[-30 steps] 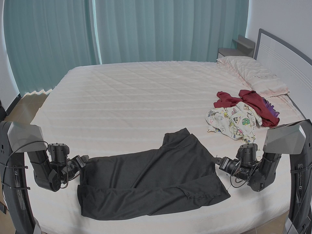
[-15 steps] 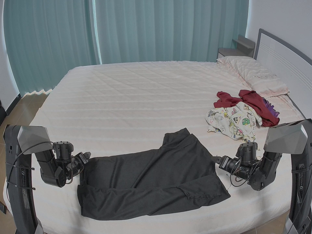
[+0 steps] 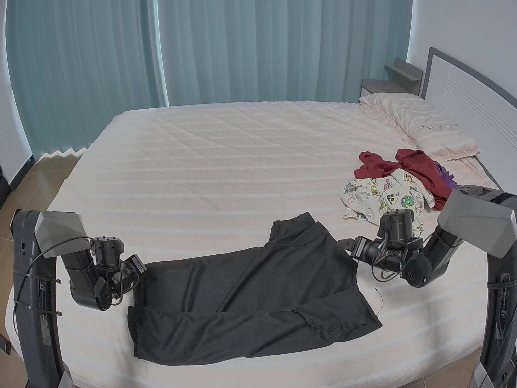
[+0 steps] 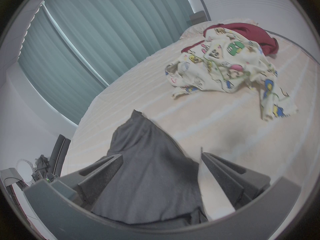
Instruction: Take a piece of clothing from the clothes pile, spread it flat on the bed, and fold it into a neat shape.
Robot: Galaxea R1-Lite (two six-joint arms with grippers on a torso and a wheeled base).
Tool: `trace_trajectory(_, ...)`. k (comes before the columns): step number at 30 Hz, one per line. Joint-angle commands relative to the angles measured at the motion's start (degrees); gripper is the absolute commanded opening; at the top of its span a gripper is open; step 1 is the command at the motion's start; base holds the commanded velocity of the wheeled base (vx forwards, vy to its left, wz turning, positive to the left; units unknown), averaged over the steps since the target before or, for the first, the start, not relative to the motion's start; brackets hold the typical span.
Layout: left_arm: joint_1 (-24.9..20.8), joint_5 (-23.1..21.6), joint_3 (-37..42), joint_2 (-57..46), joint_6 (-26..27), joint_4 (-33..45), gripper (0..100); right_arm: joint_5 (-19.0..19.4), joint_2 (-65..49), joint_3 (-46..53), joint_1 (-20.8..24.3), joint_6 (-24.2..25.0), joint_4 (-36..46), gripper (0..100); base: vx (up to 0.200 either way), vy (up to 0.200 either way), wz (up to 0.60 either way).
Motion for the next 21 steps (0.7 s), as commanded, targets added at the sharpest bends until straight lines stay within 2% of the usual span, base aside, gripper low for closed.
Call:
trace_trajectory(1,0.12,2.50,-0.64,-0.21,-2.71,-3.36,0,0.08,3.55,-11.19,0.78,-1.24,7.56,100,0.000,0.000,0.00)
trace_trajectory(6,0.65,5.14,-0.38,-0.21,-2.88,-5.73,0,-0.01,7.24,-15.23,0.61,-3.00,8.61,100,0.000,0.000,0.00)
trace_trajectory(13,1.09,5.31,0.06,-0.13,-2.88,-5.99,0,-0.10,11.46,-22.61,0.87,-3.88,10.20,100,0.000,0.000,0.00)
trace_trajectory(15,1.09,5.31,0.32,0.14,-2.88,-5.99,0,-0.01,13.39,-28.15,1.05,-4.14,12.83,100,0.000,0.000,0.00)
trace_trajectory(21,1.00,5.23,1.47,0.05,-2.88,-5.99,0,0.08,16.47,-36.41,1.14,-6.61,17.93,100,0.000,0.000,0.00)
